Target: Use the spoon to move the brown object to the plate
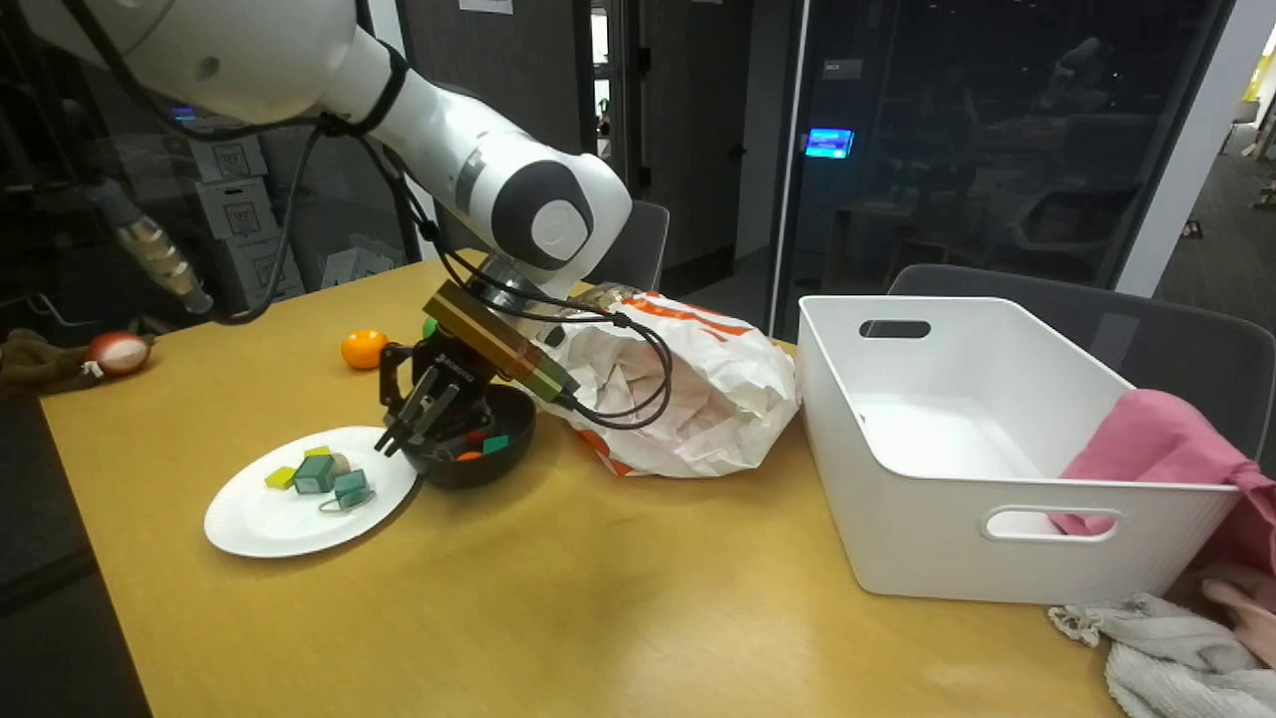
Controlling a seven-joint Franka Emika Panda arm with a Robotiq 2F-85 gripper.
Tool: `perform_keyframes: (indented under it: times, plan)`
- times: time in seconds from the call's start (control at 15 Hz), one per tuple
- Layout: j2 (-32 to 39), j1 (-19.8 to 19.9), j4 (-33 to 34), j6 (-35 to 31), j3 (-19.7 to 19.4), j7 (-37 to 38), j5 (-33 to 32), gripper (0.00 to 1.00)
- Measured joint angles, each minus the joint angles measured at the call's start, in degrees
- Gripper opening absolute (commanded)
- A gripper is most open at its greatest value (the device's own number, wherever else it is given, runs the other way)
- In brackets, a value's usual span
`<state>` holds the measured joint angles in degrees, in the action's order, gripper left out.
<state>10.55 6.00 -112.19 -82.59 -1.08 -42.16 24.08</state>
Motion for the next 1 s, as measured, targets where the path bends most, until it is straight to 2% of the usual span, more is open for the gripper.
perform_keyframes:
  times: [0.33, 1.0]
  plan:
    - [0.1, 0.32, 0.5, 1.49, 0.0, -3.26, 2.17, 0.09]
    - [-2.08, 0.33, 0.3, 7.51, 0.0, -7.43, 2.41, 0.08]
